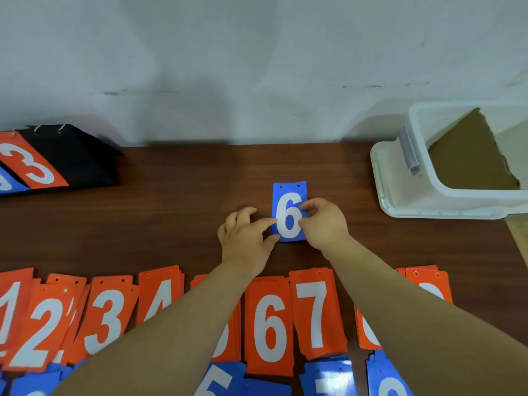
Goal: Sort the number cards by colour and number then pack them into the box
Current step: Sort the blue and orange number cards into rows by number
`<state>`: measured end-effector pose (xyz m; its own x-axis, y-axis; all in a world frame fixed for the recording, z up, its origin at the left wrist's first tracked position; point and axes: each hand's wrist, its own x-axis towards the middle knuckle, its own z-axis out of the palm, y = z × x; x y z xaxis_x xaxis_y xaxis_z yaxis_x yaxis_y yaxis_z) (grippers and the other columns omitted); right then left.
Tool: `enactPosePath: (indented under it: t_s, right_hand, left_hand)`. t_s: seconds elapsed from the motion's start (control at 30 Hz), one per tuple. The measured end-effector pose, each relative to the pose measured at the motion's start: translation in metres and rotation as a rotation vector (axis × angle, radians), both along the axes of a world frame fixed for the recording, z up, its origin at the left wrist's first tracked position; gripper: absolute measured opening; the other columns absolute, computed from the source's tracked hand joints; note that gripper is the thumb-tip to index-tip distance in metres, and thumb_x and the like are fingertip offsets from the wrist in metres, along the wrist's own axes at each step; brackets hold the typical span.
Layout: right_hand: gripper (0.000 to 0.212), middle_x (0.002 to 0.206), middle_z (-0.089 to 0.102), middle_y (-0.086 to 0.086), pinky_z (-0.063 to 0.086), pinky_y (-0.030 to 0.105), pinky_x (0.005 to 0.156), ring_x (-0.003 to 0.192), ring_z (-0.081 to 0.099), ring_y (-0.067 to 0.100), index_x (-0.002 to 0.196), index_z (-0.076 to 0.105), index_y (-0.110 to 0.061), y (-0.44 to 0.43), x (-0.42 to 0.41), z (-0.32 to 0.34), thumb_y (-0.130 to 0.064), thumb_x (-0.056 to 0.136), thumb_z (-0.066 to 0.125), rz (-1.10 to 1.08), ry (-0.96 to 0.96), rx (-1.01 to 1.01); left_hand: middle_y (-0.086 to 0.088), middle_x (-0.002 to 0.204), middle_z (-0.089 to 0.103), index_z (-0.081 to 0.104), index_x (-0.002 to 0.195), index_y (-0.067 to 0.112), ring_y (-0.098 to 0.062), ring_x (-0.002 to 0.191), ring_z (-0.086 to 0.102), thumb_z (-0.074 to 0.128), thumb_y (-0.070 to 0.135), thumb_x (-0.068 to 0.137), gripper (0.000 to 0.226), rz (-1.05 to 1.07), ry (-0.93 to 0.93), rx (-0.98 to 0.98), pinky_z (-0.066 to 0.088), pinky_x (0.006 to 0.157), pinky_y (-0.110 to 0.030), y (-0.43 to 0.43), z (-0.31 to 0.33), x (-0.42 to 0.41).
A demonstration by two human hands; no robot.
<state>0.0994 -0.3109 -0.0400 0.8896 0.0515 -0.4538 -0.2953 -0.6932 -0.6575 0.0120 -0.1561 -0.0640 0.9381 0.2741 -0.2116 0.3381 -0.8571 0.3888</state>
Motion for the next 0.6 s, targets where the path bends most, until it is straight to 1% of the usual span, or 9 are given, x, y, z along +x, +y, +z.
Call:
enactPosePath:
  t_s: [0.07, 0.13, 0.2, 0.27, 0.3, 0.37, 0.43, 0.5, 0.6]
  right_hand:
    - [0.030, 0.107, 0.066, -0.002, 0.044, 0.015, 0.060, 0.093, 0.064, 0.011, 0.112, 0.066, -0.023, -0.001, -0.002, 0.010, -0.004, 0.088, 0.069, 0.005, 0.002, 0.068]
    - [0.029, 0.098, 0.065, -0.006, 0.049, 0.017, 0.064, 0.086, 0.063, 0.009, 0.108, 0.067, -0.023, -0.001, -0.007, 0.025, -0.003, 0.087, 0.069, 0.005, -0.021, 0.124]
    - [0.028, 0.097, 0.067, -0.004, 0.057, 0.025, 0.072, 0.090, 0.066, 0.012, 0.107, 0.069, -0.022, -0.002, -0.015, 0.042, -0.003, 0.086, 0.070, -0.001, -0.051, 0.191]
    - [0.027, 0.100, 0.069, -0.002, 0.061, 0.033, 0.078, 0.094, 0.068, 0.015, 0.106, 0.070, -0.023, -0.002, -0.025, 0.064, -0.004, 0.087, 0.069, 0.002, -0.069, 0.252]
    - [0.026, 0.100, 0.070, -0.002, 0.061, 0.034, 0.079, 0.094, 0.069, 0.015, 0.104, 0.070, -0.025, -0.002, -0.031, 0.075, -0.005, 0.088, 0.069, 0.010, -0.078, 0.275]
    - [0.023, 0.096, 0.071, 0.000, 0.062, 0.035, 0.075, 0.090, 0.070, 0.017, 0.098, 0.070, -0.029, -0.002, -0.046, 0.097, -0.007, 0.089, 0.069, 0.025, -0.113, 0.316]
    - [0.021, 0.091, 0.071, 0.003, 0.060, 0.036, 0.072, 0.083, 0.069, 0.018, 0.096, 0.071, -0.028, -0.002, -0.064, 0.121, -0.008, 0.088, 0.070, 0.045, -0.160, 0.336]
    - [0.021, 0.089, 0.071, 0.005, 0.059, 0.036, 0.074, 0.079, 0.067, 0.020, 0.097, 0.072, -0.027, -0.002, -0.085, 0.144, -0.008, 0.087, 0.071, 0.061, -0.216, 0.327]
    - [0.023, 0.089, 0.070, 0.004, 0.058, 0.033, 0.076, 0.080, 0.066, 0.019, 0.098, 0.072, -0.029, -0.005, -0.122, 0.180, -0.008, 0.088, 0.070, 0.045, -0.301, 0.310]
  left_hand:
    - [0.008, 0.149, 0.043, 0.061, 0.132, 0.046, -0.019, 0.141, 0.030, 0.063, 0.046, 0.095, 0.037, 0.026, -0.004, -0.088, 0.030, 0.113, -0.043, 0.001, 0.005, -0.003]
    - [0.009, 0.144, 0.046, 0.061, 0.133, 0.042, -0.015, 0.135, 0.041, 0.063, 0.040, 0.098, 0.035, 0.125, -0.022, -0.305, 0.041, 0.107, -0.036, 0.001, 0.020, -0.004]
    - [0.012, 0.138, 0.047, 0.061, 0.133, 0.038, -0.009, 0.121, 0.052, 0.065, 0.033, 0.098, 0.036, 0.220, -0.064, -0.528, 0.051, 0.095, -0.027, 0.002, 0.041, -0.006]
    - [0.013, 0.131, 0.052, 0.062, 0.131, 0.036, -0.005, 0.106, 0.061, 0.068, 0.028, 0.097, 0.036, 0.262, -0.112, -0.630, 0.056, 0.082, -0.022, 0.004, 0.065, -0.010]
    - [0.012, 0.127, 0.056, 0.063, 0.129, 0.035, -0.003, 0.100, 0.063, 0.070, 0.024, 0.096, 0.036, 0.265, -0.127, -0.660, 0.058, 0.078, -0.022, 0.006, 0.078, -0.014]
    - [0.011, 0.118, 0.063, 0.063, 0.127, 0.032, 0.000, 0.095, 0.064, 0.072, 0.018, 0.094, 0.037, 0.244, -0.157, -0.673, 0.060, 0.079, -0.025, 0.010, 0.102, -0.024]
    - [0.009, 0.114, 0.068, 0.065, 0.126, 0.027, 0.001, 0.093, 0.065, 0.073, 0.011, 0.091, 0.039, 0.215, -0.215, -0.664, 0.057, 0.078, -0.020, 0.014, 0.126, -0.038]
    - [0.008, 0.111, 0.070, 0.066, 0.126, 0.025, 0.002, 0.088, 0.067, 0.073, 0.007, 0.090, 0.041, 0.190, -0.266, -0.683, 0.055, 0.073, -0.015, 0.017, 0.151, -0.056]
    - [0.011, 0.105, 0.070, 0.065, 0.125, 0.026, 0.001, 0.081, 0.069, 0.074, 0.006, 0.089, 0.042, 0.115, -0.313, -0.685, 0.054, 0.065, -0.013, 0.018, 0.186, -0.091]
